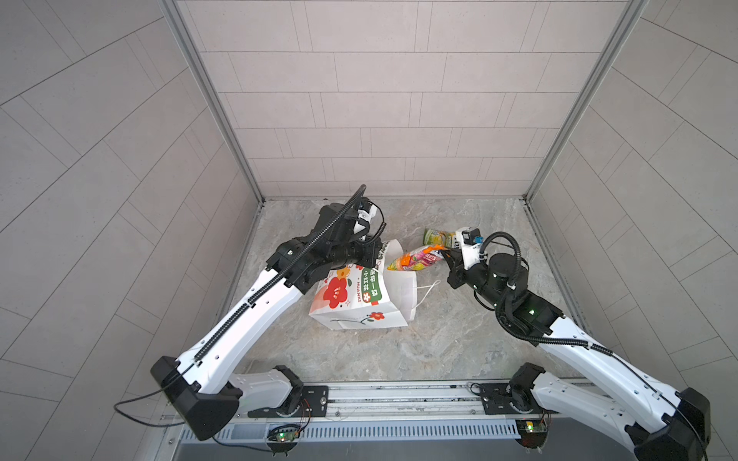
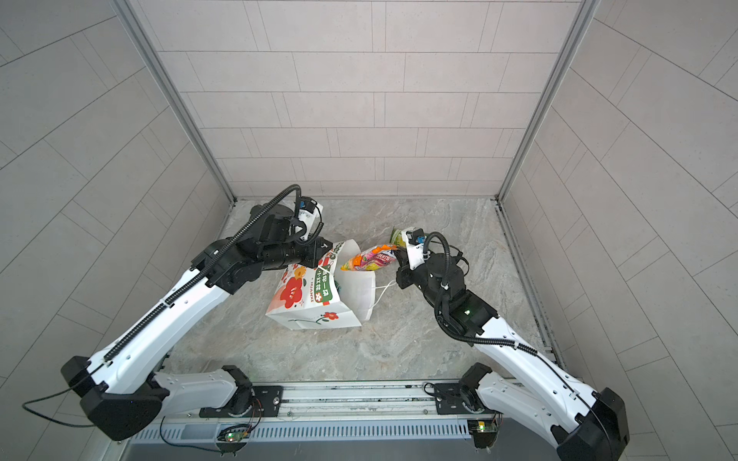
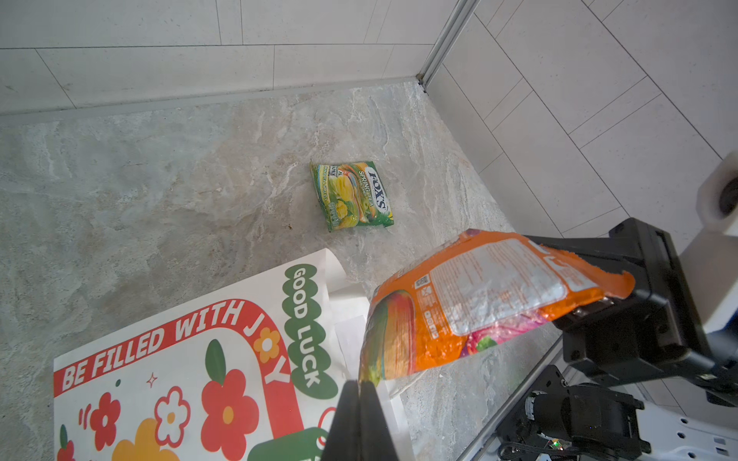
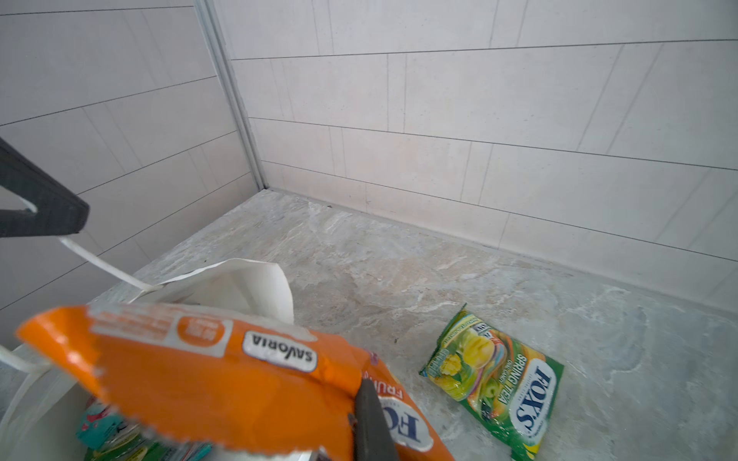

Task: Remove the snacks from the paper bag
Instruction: 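Lift the orange packet out of the bag with the right gripper, then lower the orange packet beside the green packet and open the right gripper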

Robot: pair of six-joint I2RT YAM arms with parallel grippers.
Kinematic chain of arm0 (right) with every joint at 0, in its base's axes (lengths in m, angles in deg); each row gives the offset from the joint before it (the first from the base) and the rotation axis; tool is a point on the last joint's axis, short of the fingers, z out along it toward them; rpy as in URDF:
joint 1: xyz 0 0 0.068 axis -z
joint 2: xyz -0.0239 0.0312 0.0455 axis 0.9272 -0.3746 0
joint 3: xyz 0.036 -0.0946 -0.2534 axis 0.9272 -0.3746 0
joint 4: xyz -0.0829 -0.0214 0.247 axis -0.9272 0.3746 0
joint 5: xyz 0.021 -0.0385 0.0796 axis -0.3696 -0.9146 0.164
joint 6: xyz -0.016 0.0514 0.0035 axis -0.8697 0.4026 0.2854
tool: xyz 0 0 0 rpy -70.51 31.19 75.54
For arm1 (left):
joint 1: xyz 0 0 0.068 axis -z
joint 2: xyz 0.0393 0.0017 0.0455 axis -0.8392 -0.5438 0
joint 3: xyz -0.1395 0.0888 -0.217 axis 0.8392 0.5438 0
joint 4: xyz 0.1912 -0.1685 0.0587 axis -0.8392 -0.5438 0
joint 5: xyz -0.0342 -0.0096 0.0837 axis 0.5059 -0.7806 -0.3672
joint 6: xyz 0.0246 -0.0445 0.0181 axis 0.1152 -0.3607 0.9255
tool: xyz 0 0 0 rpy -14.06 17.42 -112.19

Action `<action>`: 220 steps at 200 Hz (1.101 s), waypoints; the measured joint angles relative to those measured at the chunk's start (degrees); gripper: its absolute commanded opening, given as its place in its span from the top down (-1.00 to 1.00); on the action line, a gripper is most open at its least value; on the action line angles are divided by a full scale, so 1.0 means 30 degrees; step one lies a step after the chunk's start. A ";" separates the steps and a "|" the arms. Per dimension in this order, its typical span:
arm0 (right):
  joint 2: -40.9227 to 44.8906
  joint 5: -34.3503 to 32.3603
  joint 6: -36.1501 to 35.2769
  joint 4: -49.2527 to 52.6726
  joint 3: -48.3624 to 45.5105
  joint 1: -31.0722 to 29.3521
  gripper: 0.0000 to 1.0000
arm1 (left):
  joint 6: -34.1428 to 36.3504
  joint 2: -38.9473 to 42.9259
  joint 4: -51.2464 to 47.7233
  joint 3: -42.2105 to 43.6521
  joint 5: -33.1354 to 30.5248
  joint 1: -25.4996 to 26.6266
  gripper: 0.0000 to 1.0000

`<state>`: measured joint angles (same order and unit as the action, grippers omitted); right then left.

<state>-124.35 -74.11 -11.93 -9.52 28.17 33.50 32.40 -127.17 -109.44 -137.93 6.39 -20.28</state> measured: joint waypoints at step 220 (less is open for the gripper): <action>-0.7242 0.3198 0.3920 0.4532 0.3512 1.2917 1.00 | 0.0022 -0.0138 0.0022 -0.0022 0.0612 0.0000 1.00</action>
<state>-146.08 -64.52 -0.17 4.08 38.70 72.25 32.46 -127.59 -109.37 -138.00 8.23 -20.28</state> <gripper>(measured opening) 0.048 0.035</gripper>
